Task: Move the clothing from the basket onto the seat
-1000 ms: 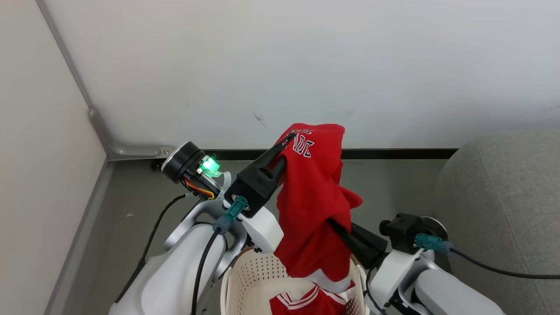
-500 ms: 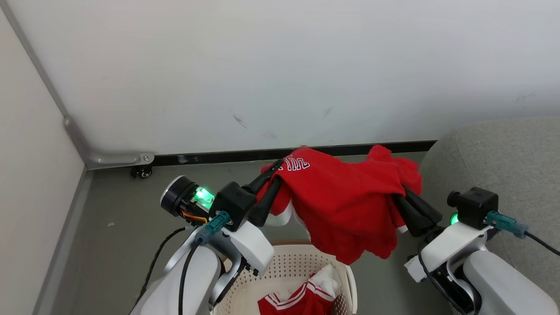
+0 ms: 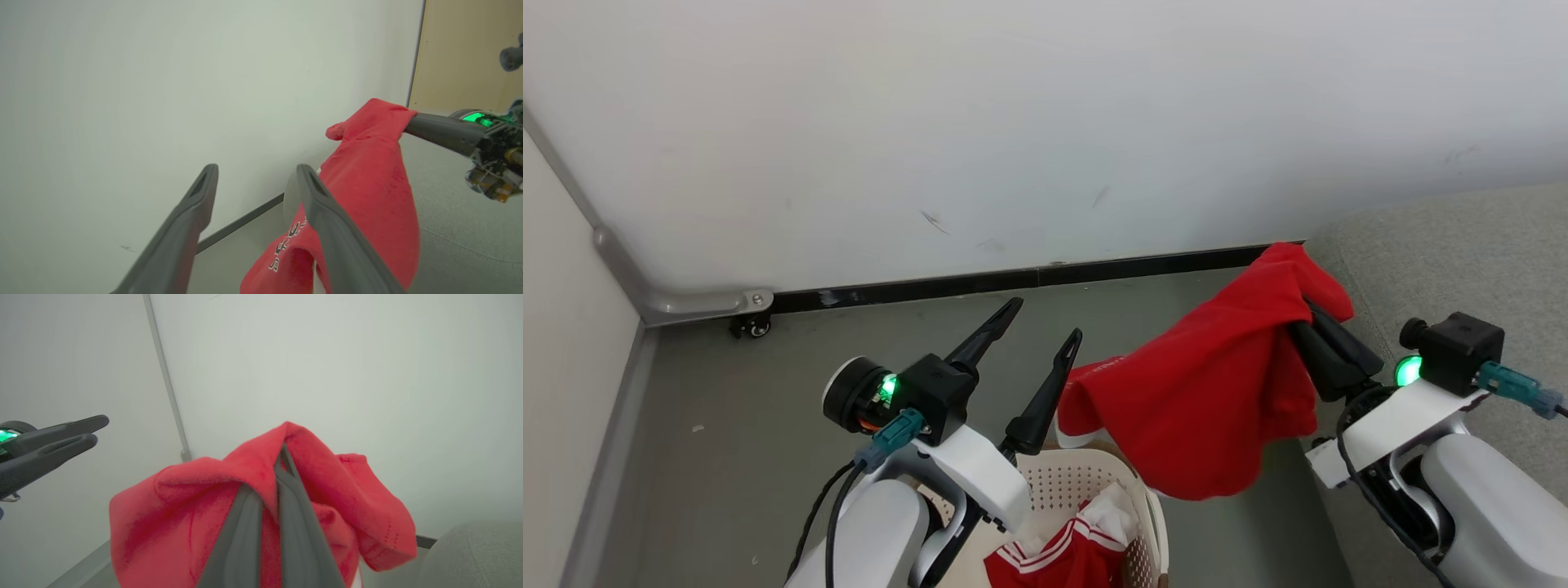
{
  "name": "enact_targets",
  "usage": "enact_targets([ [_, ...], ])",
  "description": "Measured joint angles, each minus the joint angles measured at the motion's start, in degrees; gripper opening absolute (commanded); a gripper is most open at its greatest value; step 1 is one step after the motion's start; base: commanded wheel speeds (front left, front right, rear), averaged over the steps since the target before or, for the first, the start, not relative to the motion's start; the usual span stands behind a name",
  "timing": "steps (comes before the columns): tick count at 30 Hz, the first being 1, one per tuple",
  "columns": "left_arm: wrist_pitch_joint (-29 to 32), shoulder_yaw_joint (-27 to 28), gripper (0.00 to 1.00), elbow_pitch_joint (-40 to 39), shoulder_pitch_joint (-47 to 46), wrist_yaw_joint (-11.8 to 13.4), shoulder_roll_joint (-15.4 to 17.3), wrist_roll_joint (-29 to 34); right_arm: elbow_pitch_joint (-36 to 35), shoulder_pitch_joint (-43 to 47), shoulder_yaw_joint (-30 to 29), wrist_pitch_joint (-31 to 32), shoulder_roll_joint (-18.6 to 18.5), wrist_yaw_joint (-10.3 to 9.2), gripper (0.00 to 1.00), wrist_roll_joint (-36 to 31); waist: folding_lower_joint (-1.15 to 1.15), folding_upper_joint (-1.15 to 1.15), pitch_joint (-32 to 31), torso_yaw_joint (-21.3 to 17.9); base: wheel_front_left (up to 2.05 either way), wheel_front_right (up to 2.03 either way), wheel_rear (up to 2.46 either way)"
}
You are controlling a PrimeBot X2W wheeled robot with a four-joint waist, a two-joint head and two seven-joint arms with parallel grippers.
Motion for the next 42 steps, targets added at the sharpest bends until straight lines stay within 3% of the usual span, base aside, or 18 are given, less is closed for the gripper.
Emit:
enact_targets([
  [13, -0.98, 0.1, 1.0, -1.59, 3.33, -1.48, 1.78, -1.98, 0.41, 1.7, -6.3, -0.05, -3.14, 0.0, 0.0, -0.1, 0.0, 0.0, 0.66, -1.9, 0.0, 0.0, 0.0],
  [42, -1.9, -9.85, 1.0, -7.1, 5.9, -2.94, 1.92, -6.12, -0.82, 12.5, -16.64, -0.05, -4.82, 0.0, 0.0, -2.59, 0.0, 0.0, 0.52, -10.31, 0.0, 0.0, 0.0],
])
